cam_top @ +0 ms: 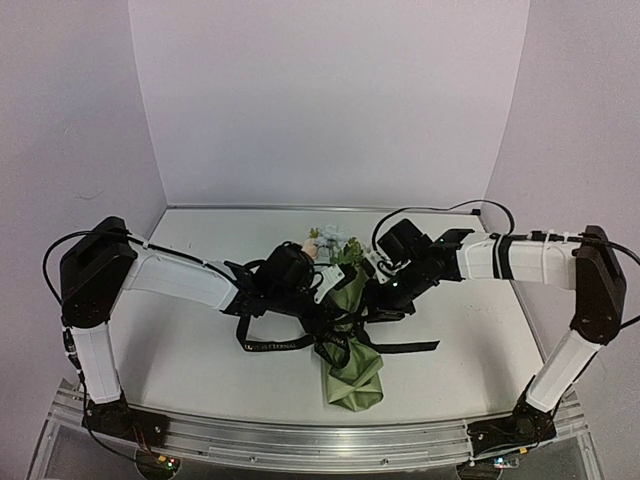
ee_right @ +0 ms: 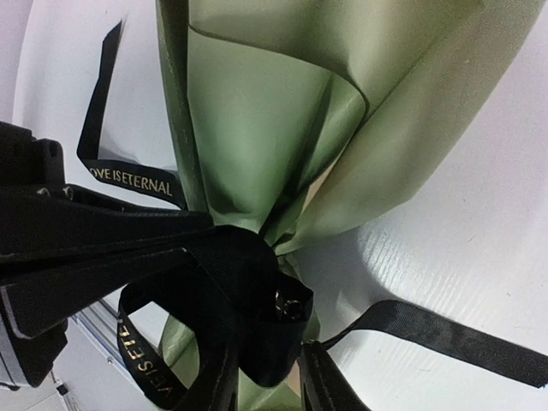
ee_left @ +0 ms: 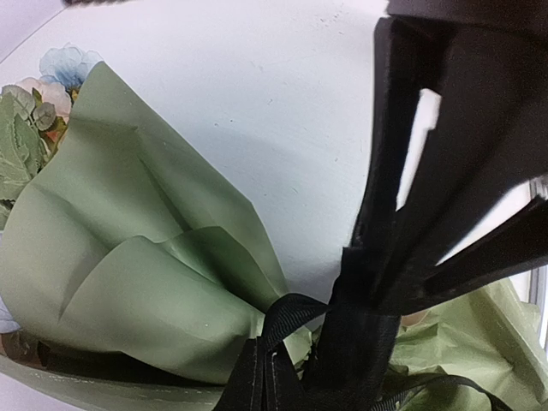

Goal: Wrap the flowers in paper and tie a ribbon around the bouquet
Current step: Tie the half-tied ribbon around the folded bouquet.

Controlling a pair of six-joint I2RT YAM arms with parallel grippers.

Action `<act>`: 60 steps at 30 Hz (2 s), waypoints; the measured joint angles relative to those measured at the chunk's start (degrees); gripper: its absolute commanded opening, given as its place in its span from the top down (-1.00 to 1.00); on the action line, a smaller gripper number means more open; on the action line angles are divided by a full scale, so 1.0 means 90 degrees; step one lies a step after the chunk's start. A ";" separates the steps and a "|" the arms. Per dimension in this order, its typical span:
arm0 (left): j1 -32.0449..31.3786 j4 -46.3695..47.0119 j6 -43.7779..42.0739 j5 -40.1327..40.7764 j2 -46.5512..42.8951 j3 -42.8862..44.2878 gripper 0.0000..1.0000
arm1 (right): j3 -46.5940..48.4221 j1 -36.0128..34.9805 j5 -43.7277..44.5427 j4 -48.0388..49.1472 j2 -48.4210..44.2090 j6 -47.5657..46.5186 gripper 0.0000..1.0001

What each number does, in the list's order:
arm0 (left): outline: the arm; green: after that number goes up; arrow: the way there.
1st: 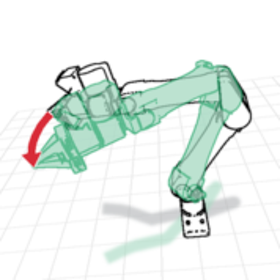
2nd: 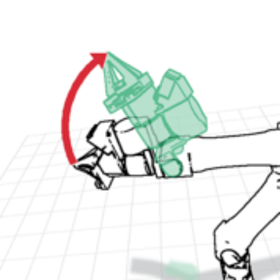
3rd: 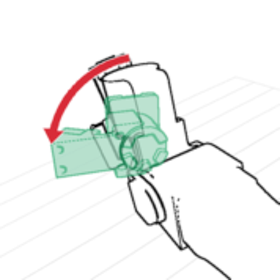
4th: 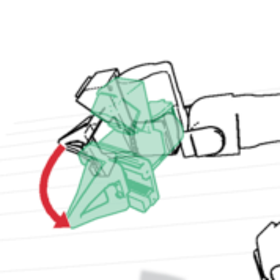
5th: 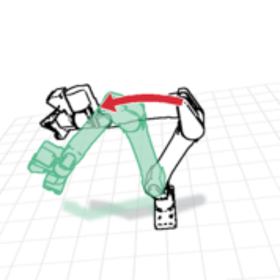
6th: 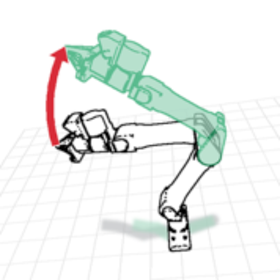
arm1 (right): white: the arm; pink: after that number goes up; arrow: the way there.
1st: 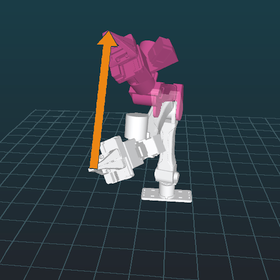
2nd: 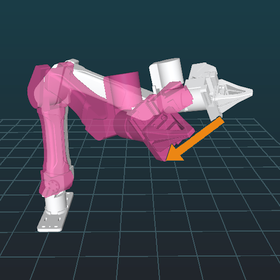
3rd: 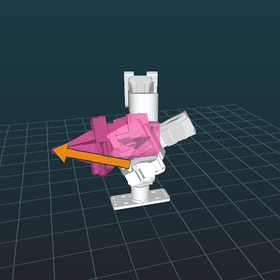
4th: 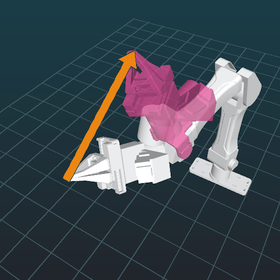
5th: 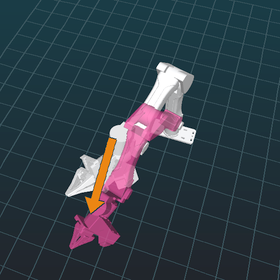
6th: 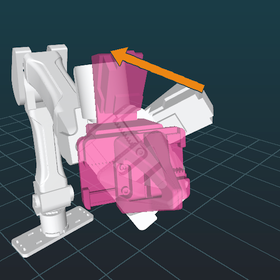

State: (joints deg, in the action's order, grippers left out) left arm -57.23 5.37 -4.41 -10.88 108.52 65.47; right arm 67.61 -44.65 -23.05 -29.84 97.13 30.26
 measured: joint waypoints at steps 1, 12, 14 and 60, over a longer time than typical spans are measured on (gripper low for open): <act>0.0006 0.0000 0.0011 -0.0023 -0.0011 0.0000 1.00 | -0.0039 -0.0014 0.0035 -0.0010 -0.0093 -0.0017 0.24; 0.0026 -0.0041 0.0054 -0.0339 -0.0038 0.0000 1.00 | -0.0072 -0.0733 0.0559 -0.0973 -0.0698 -0.0527 0.09; 0.0026 -0.0046 0.0054 -0.0351 -0.0040 0.0000 1.00 | -0.0065 -0.0822 0.0587 -0.1152 -0.0691 -0.0663 0.08; 0.0200 0.1095 -0.0016 -0.0840 -0.0524 -0.1158 0.99 | -0.0880 -0.1251 0.1517 0.0787 -0.0571 -0.2075 0.12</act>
State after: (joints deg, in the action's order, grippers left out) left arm -55.43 15.22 -4.56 -18.44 103.81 55.05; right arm 59.69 -55.91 -9.39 -22.76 92.00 11.59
